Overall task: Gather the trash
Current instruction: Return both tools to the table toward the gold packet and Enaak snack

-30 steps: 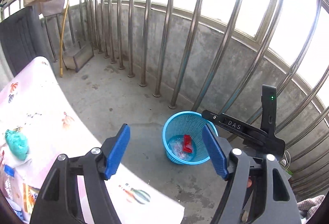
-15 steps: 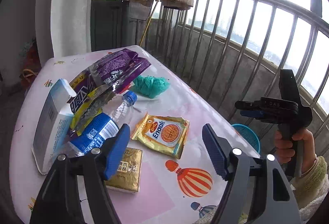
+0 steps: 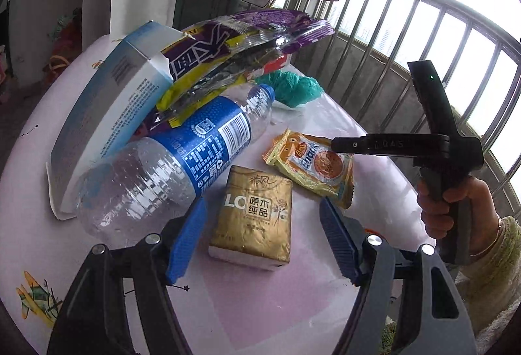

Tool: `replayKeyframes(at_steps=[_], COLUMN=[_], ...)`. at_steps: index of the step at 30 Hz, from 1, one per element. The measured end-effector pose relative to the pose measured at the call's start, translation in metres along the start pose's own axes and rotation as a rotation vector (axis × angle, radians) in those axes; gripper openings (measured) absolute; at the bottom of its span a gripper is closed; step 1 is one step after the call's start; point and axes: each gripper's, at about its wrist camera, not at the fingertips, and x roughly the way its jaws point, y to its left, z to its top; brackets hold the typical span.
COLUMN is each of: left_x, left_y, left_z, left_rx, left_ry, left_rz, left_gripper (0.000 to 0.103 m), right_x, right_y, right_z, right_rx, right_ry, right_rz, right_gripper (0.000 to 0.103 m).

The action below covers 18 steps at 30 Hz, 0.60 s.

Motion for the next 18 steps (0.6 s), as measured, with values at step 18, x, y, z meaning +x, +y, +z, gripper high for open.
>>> replayKeyframes(at_steps=[18], left_x=[0.011], left_y=[-0.013], left_z=[-0.012], left_rx=[-0.022], left_ry=[0.092], left_rz=[0.005], left_gripper=[0.052], right_x=[-0.037], right_y=[-0.003], right_z=[-0.064], right_rx=[-0.131], right_ry=[0.058], right_rz=[-0.123], right_gripper=[0.007])
